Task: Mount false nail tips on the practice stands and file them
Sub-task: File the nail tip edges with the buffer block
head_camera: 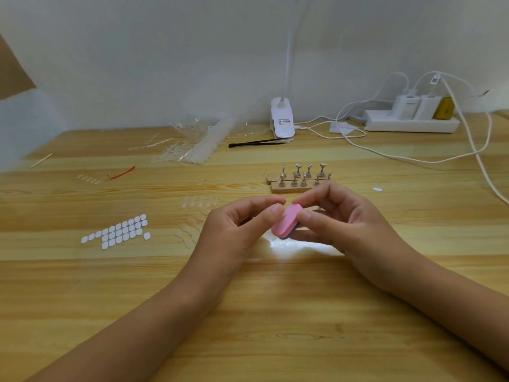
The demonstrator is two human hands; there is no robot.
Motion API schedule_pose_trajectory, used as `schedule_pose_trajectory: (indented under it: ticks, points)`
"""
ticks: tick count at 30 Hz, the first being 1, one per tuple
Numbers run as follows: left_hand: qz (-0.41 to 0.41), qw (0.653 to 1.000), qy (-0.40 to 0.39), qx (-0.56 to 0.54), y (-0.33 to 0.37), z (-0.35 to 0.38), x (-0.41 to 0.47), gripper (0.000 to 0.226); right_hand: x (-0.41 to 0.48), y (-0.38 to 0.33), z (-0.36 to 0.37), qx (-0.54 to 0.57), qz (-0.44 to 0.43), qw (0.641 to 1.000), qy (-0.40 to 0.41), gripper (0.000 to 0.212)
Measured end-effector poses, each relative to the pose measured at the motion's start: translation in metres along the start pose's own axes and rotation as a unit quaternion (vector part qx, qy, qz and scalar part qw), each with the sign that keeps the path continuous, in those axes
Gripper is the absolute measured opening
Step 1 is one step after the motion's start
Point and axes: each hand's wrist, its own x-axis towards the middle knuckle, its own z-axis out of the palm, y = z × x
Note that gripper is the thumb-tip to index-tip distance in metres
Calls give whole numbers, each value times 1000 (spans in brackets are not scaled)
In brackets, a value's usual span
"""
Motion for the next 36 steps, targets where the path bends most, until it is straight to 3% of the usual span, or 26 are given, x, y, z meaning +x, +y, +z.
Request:
schedule_pose_trajectory:
  ticks: [4,8,13,18,23,36]
  points:
    - [7,1000,-7,6,1,2,0,29,1,-5,-2,4,-30,998,62,24]
    - [15,1000,-13,5,2,2,-3,28,-1,-2,1,-50,-4,999,13,27]
    - [24,998,-10,58,2,3,-3,27,0,-7,-3,-47,-37,996,66,25]
    - [41,998,-2,55,1,2,-3,31,-2,-5,-3,-102,10,995,-10,22]
    - [43,997,-14,69,1,4,-3,29,-1,-5,-2,-55,-32,997,37,20]
    - [39,998,-24,40,0,2,-2,35,-2,-11,-4,-66,-17,998,4,22]
